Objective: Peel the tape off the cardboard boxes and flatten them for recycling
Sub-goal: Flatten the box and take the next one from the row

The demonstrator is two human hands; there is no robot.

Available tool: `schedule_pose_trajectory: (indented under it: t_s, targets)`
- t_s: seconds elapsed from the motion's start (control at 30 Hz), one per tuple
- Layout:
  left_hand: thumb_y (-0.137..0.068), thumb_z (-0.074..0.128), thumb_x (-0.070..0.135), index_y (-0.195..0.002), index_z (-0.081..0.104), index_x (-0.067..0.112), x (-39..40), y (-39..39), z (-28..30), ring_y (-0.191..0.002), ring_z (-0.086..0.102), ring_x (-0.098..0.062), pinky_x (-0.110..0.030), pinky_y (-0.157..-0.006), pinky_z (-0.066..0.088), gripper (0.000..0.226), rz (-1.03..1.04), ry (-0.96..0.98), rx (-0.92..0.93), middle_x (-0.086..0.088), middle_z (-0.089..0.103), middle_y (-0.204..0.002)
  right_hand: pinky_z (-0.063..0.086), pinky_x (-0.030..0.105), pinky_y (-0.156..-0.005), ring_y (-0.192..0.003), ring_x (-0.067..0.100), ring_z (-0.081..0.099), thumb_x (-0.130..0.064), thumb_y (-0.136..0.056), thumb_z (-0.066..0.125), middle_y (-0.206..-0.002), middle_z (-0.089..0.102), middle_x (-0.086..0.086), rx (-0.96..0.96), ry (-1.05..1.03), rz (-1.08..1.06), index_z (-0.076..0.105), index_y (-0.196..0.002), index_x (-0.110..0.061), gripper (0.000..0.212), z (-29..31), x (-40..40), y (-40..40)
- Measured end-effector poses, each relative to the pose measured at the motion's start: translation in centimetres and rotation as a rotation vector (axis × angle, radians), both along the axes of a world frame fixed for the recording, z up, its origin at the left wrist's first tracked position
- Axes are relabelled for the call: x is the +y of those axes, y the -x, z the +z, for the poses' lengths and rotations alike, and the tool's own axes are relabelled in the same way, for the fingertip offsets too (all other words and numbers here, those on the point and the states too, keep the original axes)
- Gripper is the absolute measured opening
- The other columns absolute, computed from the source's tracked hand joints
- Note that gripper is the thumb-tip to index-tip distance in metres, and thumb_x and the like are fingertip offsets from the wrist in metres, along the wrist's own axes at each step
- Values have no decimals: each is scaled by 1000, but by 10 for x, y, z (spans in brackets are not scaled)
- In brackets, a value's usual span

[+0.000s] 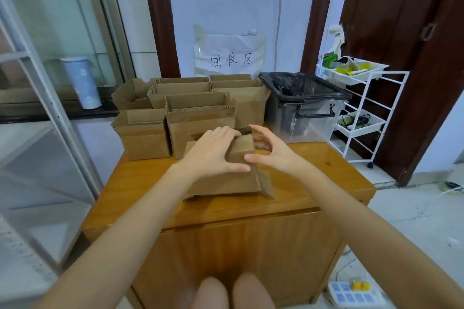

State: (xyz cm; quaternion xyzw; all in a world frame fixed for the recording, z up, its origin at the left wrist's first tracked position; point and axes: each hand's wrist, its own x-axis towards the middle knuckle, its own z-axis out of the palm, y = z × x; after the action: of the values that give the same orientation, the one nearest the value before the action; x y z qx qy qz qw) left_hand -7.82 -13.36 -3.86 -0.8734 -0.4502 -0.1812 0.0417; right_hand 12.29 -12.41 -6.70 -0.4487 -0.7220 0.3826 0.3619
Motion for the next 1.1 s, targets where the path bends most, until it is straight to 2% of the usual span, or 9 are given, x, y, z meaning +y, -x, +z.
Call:
schedule_pose_trajectory:
  t_s: [0.1,0.3,0.4,0.57,0.67,0.73,0.87,1.0,1.1]
  targets:
    - [-87,49,63,-142,41,25,-5,22,9,-121,45,-12,-29,-100,35,67,9,58,-24,5,51,-137,45,26,-97,-125,12,47,-26,-73,80,-139,44,-1,51,20,-15,29,-143,-33,87,-8,0,-3]
    - [-102,37,34,-128,58,25,-5,50,11,-118,48,-12,-29,-100,32,35,116,30,133,6,59,-128,43,26,-98,-133,22,41,-11,-75,78,-146,40,10,20,135,-36,27,-132,-18,77,-21,1,-2]
    - [-100,41,34,-121,62,25,1,51,2,-118,46,-13,-31,-101,30,31,140,-1,133,7,61,-125,43,34,-104,-133,23,41,-13,-76,78,-143,44,10,-36,136,5,31,-124,-21,68,-22,3,2]
    - [-100,42,34,-119,62,25,6,56,-8,-127,36,-13,-34,-105,25,28,111,107,82,9,53,-136,39,39,-108,-135,11,33,-30,-75,79,-143,35,-5,-207,-143,17,40,-131,-31,68,-19,2,1]
    - [-101,39,38,-124,57,27,9,57,-9,-130,31,-14,-35,-106,23,31,97,167,119,9,47,-140,34,41,-110,-138,16,24,-51,-70,77,-148,22,-3,-413,-96,96,43,-128,-47,67,-10,6,4]
    - [-100,37,44,-129,54,27,12,55,-9,-132,30,-15,-36,-107,24,38,113,174,179,7,44,-141,37,42,-108,-133,20,29,-60,-66,75,-142,22,-3,-534,-81,95,38,-131,-54,75,-2,11,8]
    - [-97,33,54,-122,58,25,15,52,-6,-123,34,-17,-35,-101,30,46,180,164,193,0,45,-130,45,39,-97,-112,23,41,-50,-73,75,-118,27,-2,-764,-111,106,32,-137,-49,78,13,18,17]
    - [-97,32,57,-117,57,27,18,48,-3,-114,35,-14,-31,-91,41,44,209,177,122,-2,42,-122,42,35,-96,-108,22,39,-41,-77,76,-115,26,0,-752,-59,185,21,-143,-49,87,22,20,19]
    - [-95,36,57,-111,55,27,19,49,-5,-107,33,-12,-28,-84,41,39,190,194,66,0,37,-116,40,32,-93,-110,21,37,-41,-76,77,-115,27,-1,-747,-37,194,28,-140,-47,81,24,23,15]
